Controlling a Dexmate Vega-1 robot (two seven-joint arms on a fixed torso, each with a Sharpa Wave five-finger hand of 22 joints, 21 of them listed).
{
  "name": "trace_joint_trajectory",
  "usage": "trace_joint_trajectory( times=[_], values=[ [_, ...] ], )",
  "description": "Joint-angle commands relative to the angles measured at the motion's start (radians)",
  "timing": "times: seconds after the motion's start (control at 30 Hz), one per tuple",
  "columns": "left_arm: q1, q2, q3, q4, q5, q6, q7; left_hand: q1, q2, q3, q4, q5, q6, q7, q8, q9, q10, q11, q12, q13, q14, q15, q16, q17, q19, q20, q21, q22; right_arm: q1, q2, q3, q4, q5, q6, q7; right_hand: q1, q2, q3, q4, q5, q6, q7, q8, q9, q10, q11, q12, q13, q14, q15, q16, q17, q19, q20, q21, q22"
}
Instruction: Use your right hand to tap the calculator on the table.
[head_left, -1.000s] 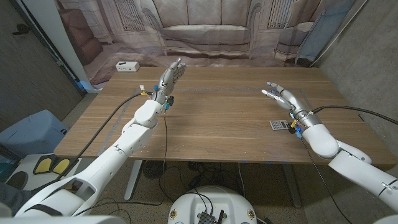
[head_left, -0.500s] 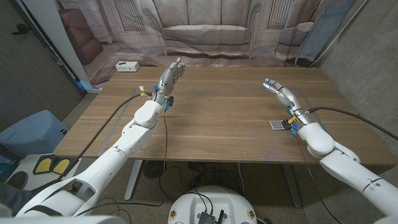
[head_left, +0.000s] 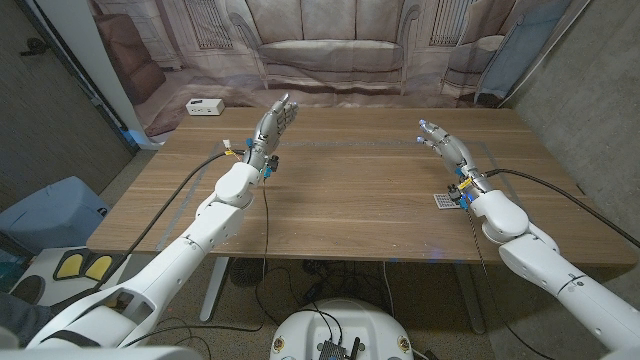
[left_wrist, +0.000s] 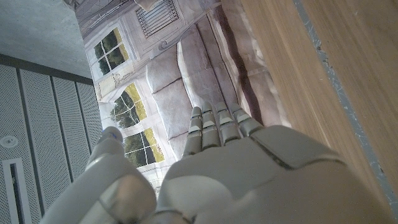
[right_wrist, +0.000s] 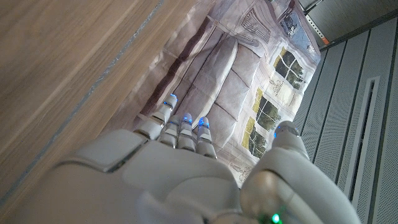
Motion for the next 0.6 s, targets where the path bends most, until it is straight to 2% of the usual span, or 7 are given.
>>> trace_joint_trajectory(
  times=[0.03, 0.2, 0.47, 0.6],
  values=[
    [0.003, -0.005, -0.002, 0.01, -0.028, 0.0, -0.022, 0.009, 0.003, 0.004, -0.003, 0.0, 0.005, -0.003, 0.003, 0.004, 0.0, 0.001, 0.002, 0.005, -0.003, 0.003, -0.003, 0.005, 0.003, -0.006, -0.003, 0.003, 0.104, 0.072, -0.045, 0.148, 0.183, 0.042, 0.2, 0.013, -0.004, -0.002, -0.008, 0.004, 0.002, 0.003, -0.002, 0.003, 0.012, 0.007, -0.002, 0.001, 0.013, 0.001, 0.002, -0.001, 0.016, 0.001, 0.0, 0.002],
    [0.007, 0.002, -0.006, 0.008, -0.035, 0.004, -0.027, 0.009, 0.003, 0.004, -0.003, 0.0, 0.004, -0.003, 0.003, 0.004, -0.003, 0.0, 0.001, 0.005, -0.004, 0.003, -0.003, 0.005, 0.001, -0.006, -0.003, 0.003, 0.118, 0.107, -0.045, 0.178, 0.271, 0.026, 0.254, 0.009, -0.011, -0.006, -0.006, 0.003, -0.004, 0.004, -0.005, 0.003, 0.016, 0.004, -0.003, 0.001, 0.018, 0.001, 0.002, 0.0, 0.019, 0.001, -0.003, 0.002],
    [0.021, 0.018, -0.012, -0.019, -0.056, 0.059, -0.013, 0.009, 0.002, 0.003, -0.003, 0.0, -0.007, -0.004, 0.0, 0.004, -0.013, 0.003, -0.002, 0.005, -0.013, 0.005, -0.005, 0.005, -0.006, -0.007, -0.006, 0.004, 0.134, 0.113, -0.053, 0.187, 0.284, 0.011, 0.281, 0.004, -0.017, -0.011, -0.003, 0.003, -0.013, 0.009, -0.009, 0.002, 0.013, 0.005, -0.007, 0.001, 0.019, 0.004, -0.001, 0.001, 0.023, -0.001, -0.006, 0.002],
    [0.031, 0.02, -0.019, -0.038, -0.073, 0.093, 0.005, 0.009, 0.003, 0.003, -0.003, 0.0, -0.009, -0.003, 0.0, 0.004, -0.012, 0.004, -0.002, 0.005, -0.016, 0.008, -0.006, 0.005, -0.01, -0.006, -0.007, 0.004, 0.148, 0.124, -0.058, 0.215, 0.301, 0.011, 0.314, 0.0, -0.02, -0.014, -0.001, 0.004, -0.012, 0.011, -0.008, 0.002, 0.015, 0.009, -0.008, 0.001, 0.02, 0.008, -0.002, 0.001, 0.025, 0.002, -0.007, 0.002]
  ],
)
